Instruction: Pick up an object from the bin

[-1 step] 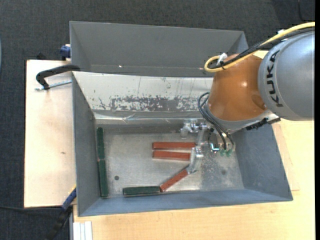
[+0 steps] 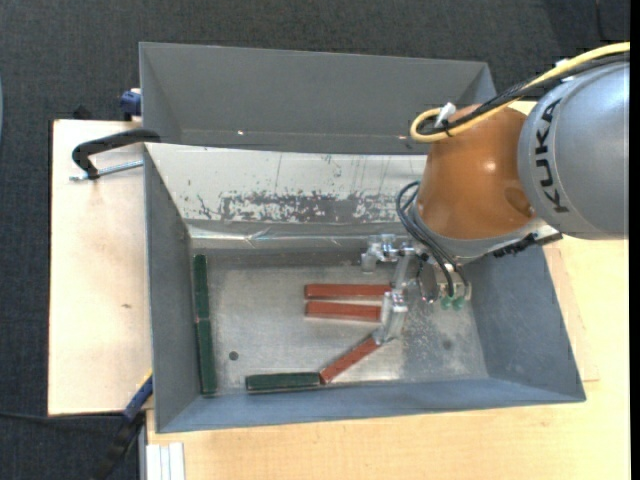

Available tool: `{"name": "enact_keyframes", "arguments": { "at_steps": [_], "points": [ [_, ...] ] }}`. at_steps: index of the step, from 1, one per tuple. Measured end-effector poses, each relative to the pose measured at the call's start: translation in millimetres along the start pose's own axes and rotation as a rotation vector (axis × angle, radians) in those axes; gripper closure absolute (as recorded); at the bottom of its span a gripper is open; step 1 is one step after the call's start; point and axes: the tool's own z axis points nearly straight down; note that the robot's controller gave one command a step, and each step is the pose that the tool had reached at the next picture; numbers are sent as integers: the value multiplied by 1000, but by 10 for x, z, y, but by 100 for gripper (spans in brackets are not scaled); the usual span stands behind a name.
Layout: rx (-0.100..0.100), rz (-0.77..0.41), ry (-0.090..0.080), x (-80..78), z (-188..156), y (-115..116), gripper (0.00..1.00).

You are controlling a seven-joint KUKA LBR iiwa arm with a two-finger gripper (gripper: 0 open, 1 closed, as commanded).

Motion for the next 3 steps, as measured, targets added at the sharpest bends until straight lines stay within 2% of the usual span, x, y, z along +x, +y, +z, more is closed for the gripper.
{"name": "enact_keyframes", "arguments": {
  "at_steps": [1,2,3],
  "points": [
    [0,29,-5,-401,699,-109,100],
    [0,29,-4,-398,703,-109,0],
    [0,29,-4,-398,704,-109,0]
  ]
}}
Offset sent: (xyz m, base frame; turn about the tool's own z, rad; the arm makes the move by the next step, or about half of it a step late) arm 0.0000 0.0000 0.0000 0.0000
